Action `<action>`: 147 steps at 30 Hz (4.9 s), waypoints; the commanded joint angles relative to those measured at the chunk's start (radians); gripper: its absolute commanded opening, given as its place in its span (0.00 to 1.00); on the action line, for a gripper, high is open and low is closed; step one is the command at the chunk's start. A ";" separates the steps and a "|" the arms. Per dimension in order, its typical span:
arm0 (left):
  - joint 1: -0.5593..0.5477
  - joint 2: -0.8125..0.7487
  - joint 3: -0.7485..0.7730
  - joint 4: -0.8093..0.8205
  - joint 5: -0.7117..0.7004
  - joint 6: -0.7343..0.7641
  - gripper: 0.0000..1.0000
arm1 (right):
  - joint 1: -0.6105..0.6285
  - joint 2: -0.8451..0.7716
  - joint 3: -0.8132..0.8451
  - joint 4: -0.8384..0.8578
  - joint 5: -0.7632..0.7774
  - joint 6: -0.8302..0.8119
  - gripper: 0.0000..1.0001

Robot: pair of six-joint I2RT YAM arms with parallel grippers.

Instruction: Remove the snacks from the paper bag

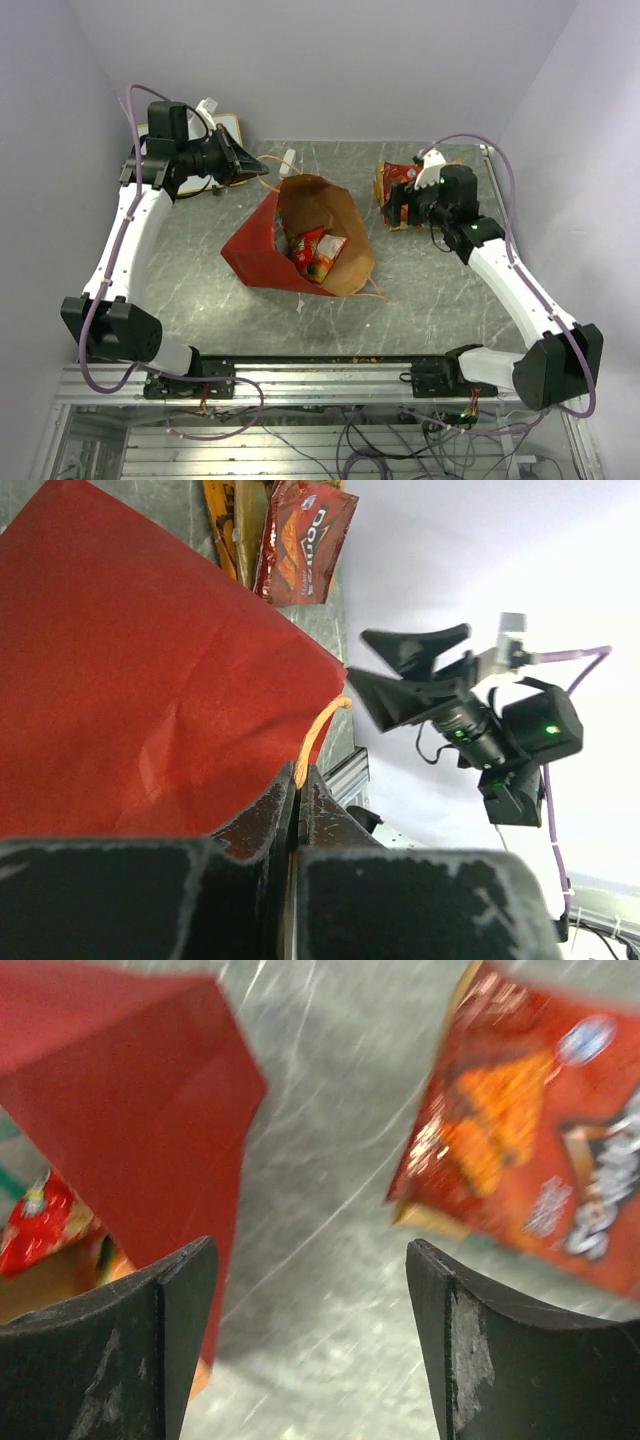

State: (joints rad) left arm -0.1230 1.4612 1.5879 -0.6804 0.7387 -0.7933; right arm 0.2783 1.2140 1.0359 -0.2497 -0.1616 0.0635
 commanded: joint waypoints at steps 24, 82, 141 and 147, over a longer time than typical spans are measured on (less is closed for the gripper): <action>-0.110 -0.019 0.049 -0.051 -0.021 0.103 0.07 | 0.189 0.310 -0.041 -0.054 -0.021 0.189 0.69; -0.033 -0.049 0.099 -0.213 -0.100 0.215 0.07 | 0.328 -0.053 0.089 0.027 -0.482 -0.491 0.81; -0.030 -0.085 0.014 -0.101 -0.100 0.100 0.07 | 0.812 0.136 0.112 -0.032 0.049 -0.722 0.00; -0.030 -0.063 0.034 -0.100 -0.096 0.115 0.07 | 0.811 0.006 0.149 -0.099 0.110 -0.687 0.00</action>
State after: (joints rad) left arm -0.1596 1.3899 1.5959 -0.8116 0.6235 -0.6914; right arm 1.0939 1.2976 1.1355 -0.2981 -0.1009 -0.6792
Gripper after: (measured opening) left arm 0.081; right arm 0.006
